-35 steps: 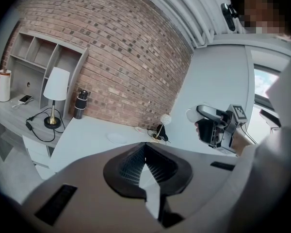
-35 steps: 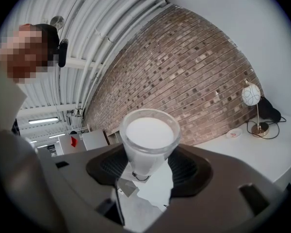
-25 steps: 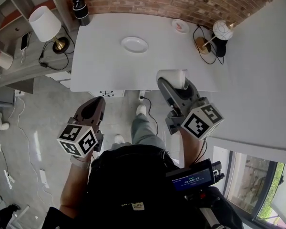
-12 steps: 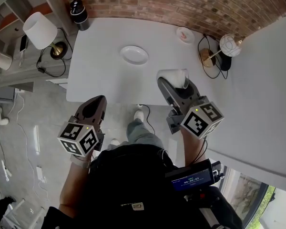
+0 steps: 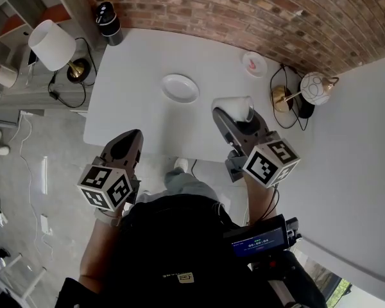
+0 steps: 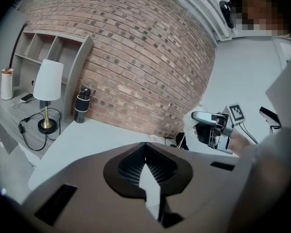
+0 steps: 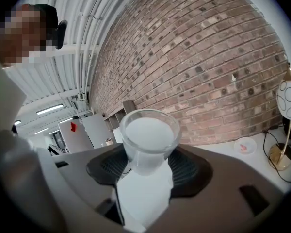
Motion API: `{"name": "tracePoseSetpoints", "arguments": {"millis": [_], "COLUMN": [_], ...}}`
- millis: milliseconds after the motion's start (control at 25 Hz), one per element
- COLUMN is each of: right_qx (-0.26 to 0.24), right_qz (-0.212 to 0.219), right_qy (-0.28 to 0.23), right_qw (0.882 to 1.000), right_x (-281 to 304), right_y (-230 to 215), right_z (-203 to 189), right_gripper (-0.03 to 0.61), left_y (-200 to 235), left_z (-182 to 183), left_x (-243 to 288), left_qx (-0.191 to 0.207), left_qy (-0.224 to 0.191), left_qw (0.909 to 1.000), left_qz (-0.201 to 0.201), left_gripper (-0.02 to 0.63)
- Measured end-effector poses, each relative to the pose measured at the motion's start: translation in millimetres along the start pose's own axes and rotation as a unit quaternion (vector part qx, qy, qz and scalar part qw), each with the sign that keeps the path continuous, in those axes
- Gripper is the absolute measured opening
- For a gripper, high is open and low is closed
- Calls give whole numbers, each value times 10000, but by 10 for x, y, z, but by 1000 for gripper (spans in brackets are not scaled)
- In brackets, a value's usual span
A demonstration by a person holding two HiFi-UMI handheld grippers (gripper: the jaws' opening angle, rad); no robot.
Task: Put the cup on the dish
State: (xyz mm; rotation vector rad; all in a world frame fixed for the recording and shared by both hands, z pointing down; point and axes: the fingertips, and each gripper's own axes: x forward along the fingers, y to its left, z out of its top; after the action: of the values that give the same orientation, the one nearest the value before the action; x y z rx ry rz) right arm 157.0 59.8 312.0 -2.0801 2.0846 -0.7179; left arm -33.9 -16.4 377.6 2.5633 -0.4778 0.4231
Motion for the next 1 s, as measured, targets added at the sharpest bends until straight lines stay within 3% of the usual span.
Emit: {"name": "tracePoseSetpoints", "arguments": {"millis": [640, 1000], "right_qx": [-282, -449], "right_qz": [628, 813], "right_qy": [476, 771], "right_qw": [9965, 9927], "right_x": [402, 734], "right_y": [-560, -592], "right_z": [222, 224], "right_gripper": [262, 262], "left_y": [-159, 52], "left_z": [206, 284], "left_x": [571, 575], "left_qx": [-104, -207], "left_qy": [-174, -173], "left_qw": [9983, 9967], "left_qz": [555, 770], "left_gripper": [5, 5]}}
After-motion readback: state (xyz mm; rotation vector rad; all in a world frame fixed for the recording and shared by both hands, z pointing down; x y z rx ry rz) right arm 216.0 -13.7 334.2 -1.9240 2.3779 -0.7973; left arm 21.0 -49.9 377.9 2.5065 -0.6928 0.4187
